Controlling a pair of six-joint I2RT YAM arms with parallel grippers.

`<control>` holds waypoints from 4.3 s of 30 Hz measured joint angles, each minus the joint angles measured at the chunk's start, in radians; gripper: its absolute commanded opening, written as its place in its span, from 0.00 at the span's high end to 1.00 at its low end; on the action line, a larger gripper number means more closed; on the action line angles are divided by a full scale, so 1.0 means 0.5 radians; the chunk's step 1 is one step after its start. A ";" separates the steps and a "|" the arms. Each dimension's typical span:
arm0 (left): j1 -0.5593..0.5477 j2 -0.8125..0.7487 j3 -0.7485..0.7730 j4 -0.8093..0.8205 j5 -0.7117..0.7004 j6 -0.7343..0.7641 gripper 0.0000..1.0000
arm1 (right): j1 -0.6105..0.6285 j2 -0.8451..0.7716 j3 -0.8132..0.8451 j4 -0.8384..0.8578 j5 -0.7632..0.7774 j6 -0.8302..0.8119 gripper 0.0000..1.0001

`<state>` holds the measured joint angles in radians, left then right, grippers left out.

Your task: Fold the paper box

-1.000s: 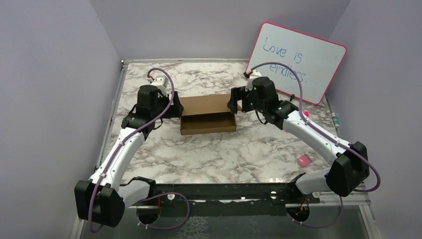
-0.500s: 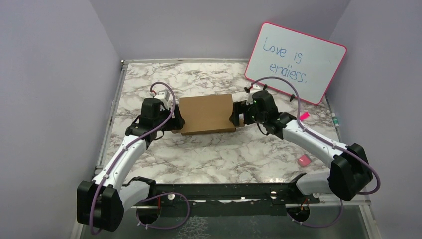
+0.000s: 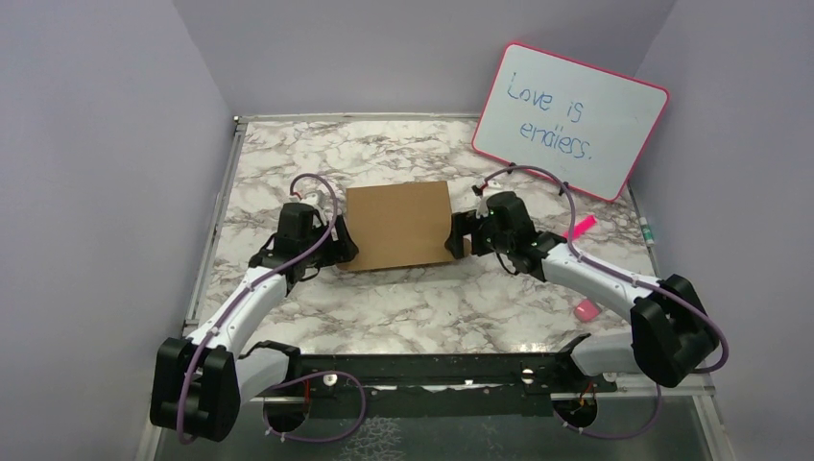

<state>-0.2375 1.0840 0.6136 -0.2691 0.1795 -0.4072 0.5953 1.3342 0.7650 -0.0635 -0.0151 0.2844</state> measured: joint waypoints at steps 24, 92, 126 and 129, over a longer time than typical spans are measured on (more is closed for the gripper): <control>0.161 0.134 0.224 0.133 0.139 -0.021 0.23 | -0.139 0.005 0.153 0.203 -0.184 0.074 0.16; 0.278 0.722 0.295 0.143 0.724 0.124 0.69 | -0.327 0.301 -0.262 0.709 -0.611 0.161 0.59; 0.275 -0.131 0.499 -0.024 -0.221 0.459 0.01 | 0.436 -0.136 0.040 0.108 -0.393 -1.036 0.12; 0.265 -0.143 0.407 -0.028 -0.243 0.419 0.01 | 0.648 -0.039 0.060 0.100 -0.237 -1.225 0.12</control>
<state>-0.1051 1.0122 0.8173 -0.2832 0.0578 -0.1978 0.9192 1.3148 0.7948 -0.0135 -0.1337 -0.3283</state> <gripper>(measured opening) 0.987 0.880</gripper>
